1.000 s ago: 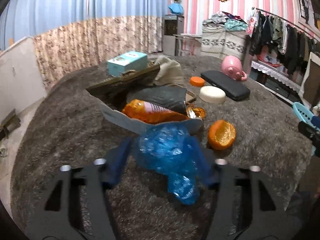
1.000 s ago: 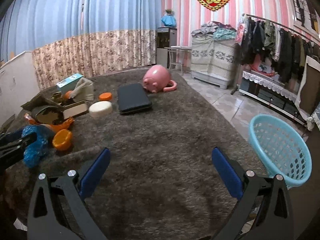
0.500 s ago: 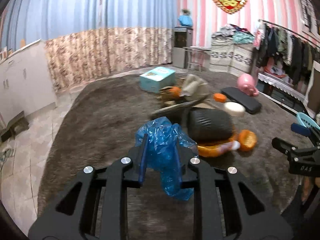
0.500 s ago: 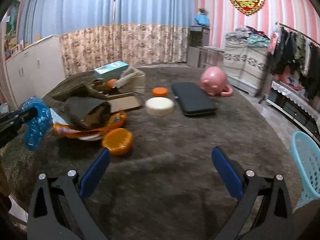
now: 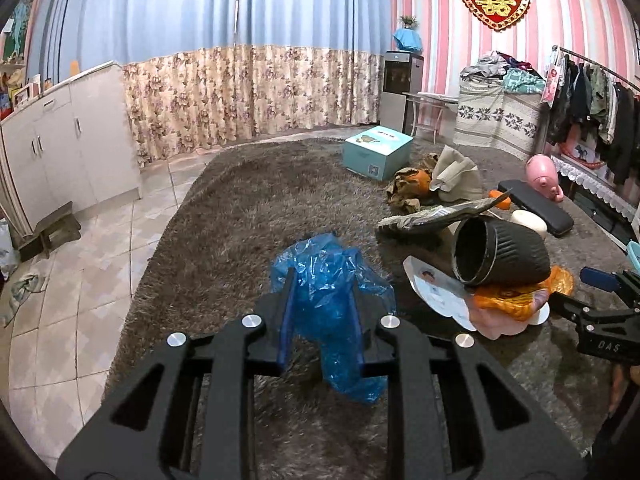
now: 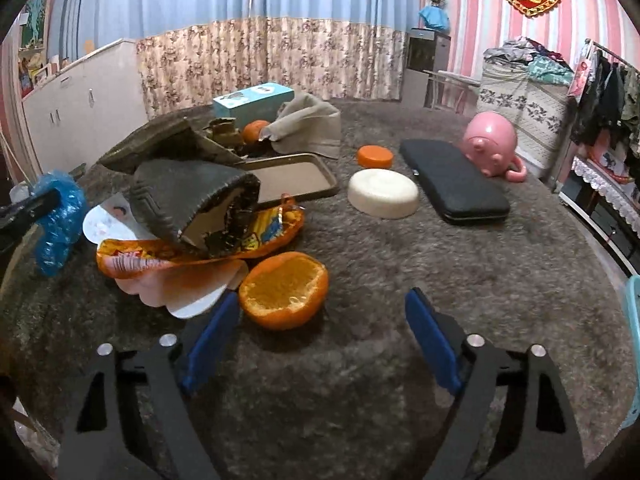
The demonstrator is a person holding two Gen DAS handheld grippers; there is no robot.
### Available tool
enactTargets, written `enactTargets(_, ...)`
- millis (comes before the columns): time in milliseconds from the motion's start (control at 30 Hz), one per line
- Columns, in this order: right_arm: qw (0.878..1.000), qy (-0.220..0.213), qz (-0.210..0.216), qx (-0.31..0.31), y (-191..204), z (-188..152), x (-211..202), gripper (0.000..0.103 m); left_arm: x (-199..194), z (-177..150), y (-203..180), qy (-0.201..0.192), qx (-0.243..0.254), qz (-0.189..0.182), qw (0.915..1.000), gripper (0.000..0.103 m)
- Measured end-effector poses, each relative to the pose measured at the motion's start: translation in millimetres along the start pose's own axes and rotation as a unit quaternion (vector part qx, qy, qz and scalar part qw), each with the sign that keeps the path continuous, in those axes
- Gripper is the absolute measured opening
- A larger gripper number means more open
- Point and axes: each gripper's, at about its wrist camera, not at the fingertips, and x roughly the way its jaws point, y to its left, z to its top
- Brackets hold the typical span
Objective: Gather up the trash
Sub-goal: 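Lift the blue bag with the left tool while the right tool grasps an orange peel, then carry the bag and peel to the blue basket and release both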
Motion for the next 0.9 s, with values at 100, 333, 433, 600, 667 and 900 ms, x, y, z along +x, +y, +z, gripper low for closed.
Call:
enactTargets(100, 1.0, 0.002, 0.018, -0.009, 4, 1, 4, 0.061, 1, 0, -5, 0.001, 0.004, 0.001, 1.0, 0.021)
enactTargets(333, 0.998, -0.005, 0.064, -0.011, 3, 2, -2, 0.037, -9, 10, -21, -0.012, 0.015, -0.004, 0.9998, 0.021)
enactTargets(433, 0.998, -0.022, 0.062, 0.0, -7, 4, -16, 0.037, -16, 17, -32, -0.02, 0.024, -0.012, 0.9994, 0.021)
enactTargets(600, 0.998, -0.049, 0.04, 0.022, -40, 5, -46, 0.037, -33, 34, -65, -0.043, 0.04, -0.045, 0.9972, 0.021)
enactTargets(667, 0.997, -0.062, 0.024, 0.037, -59, 3, -62, 0.037, -36, 39, -81, -0.05, 0.046, -0.06, 0.9959, 0.021)
enactTargets(900, 0.991, -0.093, -0.049, 0.078, -130, -9, -116, 0.037, -40, 47, -147, -0.052, 0.061, -0.123, 0.9892, 0.021)
